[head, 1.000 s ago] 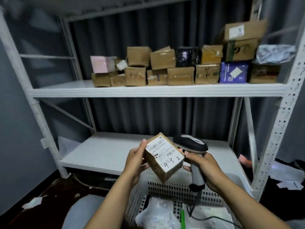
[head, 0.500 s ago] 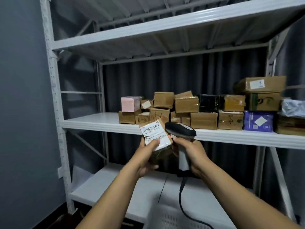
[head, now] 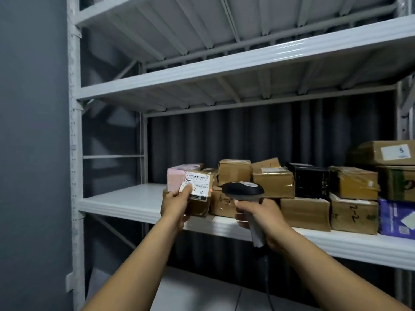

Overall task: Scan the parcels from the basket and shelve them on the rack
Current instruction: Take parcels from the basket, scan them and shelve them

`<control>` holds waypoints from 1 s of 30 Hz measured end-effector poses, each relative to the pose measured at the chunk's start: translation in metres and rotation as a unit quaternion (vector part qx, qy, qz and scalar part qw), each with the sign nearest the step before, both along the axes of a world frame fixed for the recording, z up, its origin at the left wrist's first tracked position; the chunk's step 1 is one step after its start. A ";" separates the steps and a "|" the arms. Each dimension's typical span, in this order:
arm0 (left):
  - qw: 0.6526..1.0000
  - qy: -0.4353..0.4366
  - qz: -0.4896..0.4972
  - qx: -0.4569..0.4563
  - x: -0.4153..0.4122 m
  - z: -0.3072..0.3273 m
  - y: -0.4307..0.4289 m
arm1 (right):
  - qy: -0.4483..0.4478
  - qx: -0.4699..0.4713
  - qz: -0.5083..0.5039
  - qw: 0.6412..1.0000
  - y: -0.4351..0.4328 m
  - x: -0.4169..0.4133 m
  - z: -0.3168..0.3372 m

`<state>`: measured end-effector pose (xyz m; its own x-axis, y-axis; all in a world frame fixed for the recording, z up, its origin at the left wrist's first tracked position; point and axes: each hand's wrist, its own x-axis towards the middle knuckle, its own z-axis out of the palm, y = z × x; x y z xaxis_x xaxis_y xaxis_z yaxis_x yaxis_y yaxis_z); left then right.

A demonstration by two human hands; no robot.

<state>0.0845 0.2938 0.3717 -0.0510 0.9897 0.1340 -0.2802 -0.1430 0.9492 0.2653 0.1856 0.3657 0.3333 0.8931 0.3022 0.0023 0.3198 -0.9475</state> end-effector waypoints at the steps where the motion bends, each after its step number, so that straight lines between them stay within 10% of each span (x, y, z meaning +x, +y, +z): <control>1: 1.000 -0.005 0.015 -0.002 0.003 0.003 0.013 | -0.007 -0.004 0.001 1.000 0.008 0.004 0.002; 23: 0.992 0.115 0.049 0.019 0.035 -0.001 0.098 | -0.075 -0.035 -0.006 0.997 0.067 0.037 0.010; 30: 0.840 0.458 0.176 0.233 0.022 -0.009 0.095 | -0.102 -0.037 -0.026 0.994 0.071 0.038 0.015</control>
<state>0.1063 0.3888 0.3627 0.0060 0.7644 0.6447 0.6747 -0.4789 0.5616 0.3037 0.2569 0.3807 0.3192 0.8984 0.3016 0.2108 0.2430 -0.9468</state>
